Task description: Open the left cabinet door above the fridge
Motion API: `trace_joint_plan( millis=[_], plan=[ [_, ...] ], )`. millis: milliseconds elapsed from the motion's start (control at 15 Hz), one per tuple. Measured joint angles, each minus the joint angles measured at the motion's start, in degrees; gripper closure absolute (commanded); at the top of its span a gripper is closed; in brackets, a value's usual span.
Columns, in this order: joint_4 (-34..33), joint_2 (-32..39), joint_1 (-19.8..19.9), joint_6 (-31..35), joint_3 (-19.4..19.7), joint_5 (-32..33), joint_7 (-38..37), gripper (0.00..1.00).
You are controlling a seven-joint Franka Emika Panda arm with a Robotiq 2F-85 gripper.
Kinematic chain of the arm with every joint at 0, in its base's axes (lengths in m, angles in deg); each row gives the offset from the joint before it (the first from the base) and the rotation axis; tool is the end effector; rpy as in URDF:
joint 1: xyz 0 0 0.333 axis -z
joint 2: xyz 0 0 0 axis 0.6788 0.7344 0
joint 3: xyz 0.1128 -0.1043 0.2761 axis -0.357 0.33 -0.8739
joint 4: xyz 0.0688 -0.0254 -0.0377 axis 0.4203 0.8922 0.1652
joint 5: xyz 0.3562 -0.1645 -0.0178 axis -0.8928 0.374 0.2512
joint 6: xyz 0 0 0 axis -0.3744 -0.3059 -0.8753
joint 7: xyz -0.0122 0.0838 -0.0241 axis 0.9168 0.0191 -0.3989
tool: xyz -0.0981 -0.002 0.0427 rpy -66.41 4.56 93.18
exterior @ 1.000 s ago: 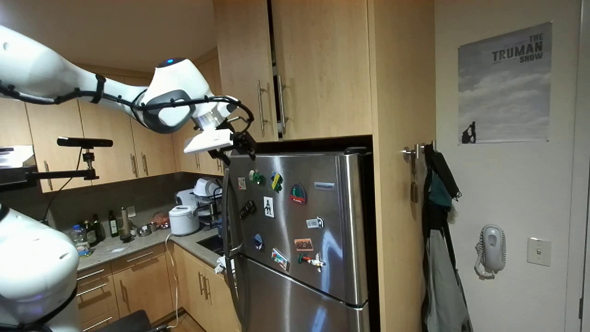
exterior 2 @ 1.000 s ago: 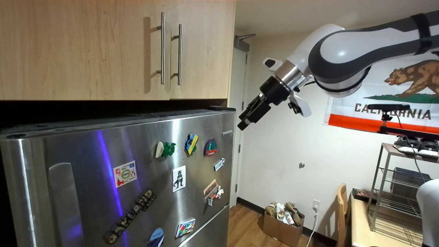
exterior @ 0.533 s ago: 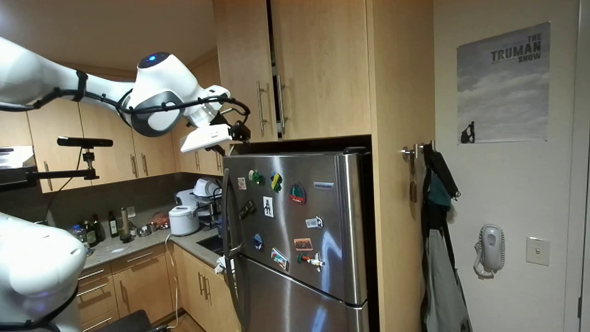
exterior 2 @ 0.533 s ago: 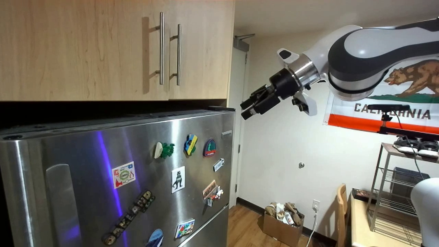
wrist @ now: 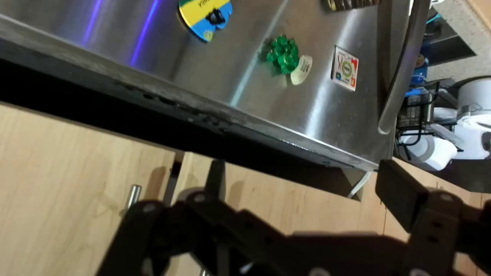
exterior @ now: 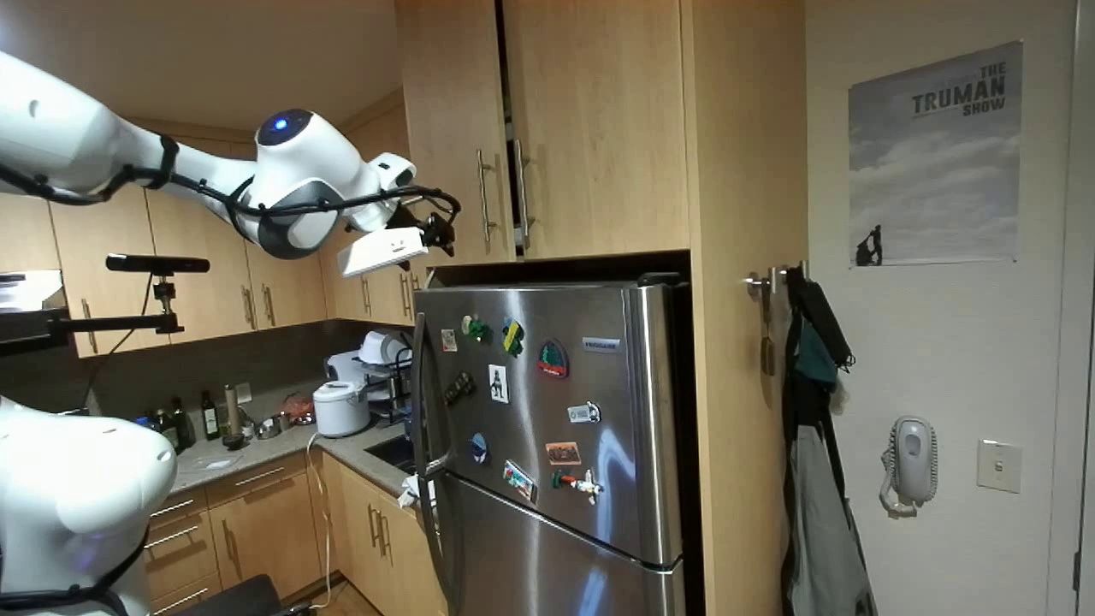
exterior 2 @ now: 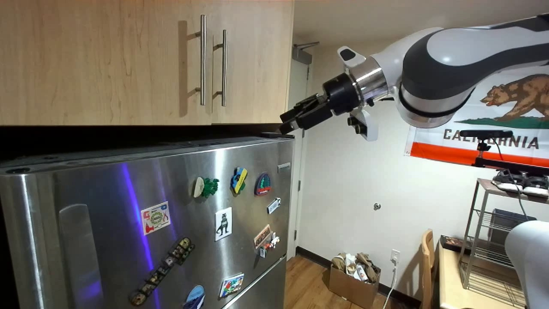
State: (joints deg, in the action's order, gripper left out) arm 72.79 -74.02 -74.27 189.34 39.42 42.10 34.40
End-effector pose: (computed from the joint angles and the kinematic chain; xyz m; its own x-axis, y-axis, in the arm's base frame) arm 0.3780 0.0380 0.5952 0.2697 0.4797 0.8349 0.5903 -0.7674 0.2503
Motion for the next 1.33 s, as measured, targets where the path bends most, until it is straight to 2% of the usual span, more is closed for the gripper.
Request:
trace_joint_plan(
  millis=[267,667,1000,1333],
  plan=[
    [-4.1,4.6,-7.2,7.5,2.5,0.1,-2.1,0.00],
    [-15.2,13.5,-15.6,12.0,7.6,0.5,-6.8,0.00],
    [-22.4,20.0,-18.3,12.6,8.6,0.1,-7.2,0.00],
    [-23.1,21.1,-18.5,12.6,9.0,0.1,-7.2,0.00]
  ],
)
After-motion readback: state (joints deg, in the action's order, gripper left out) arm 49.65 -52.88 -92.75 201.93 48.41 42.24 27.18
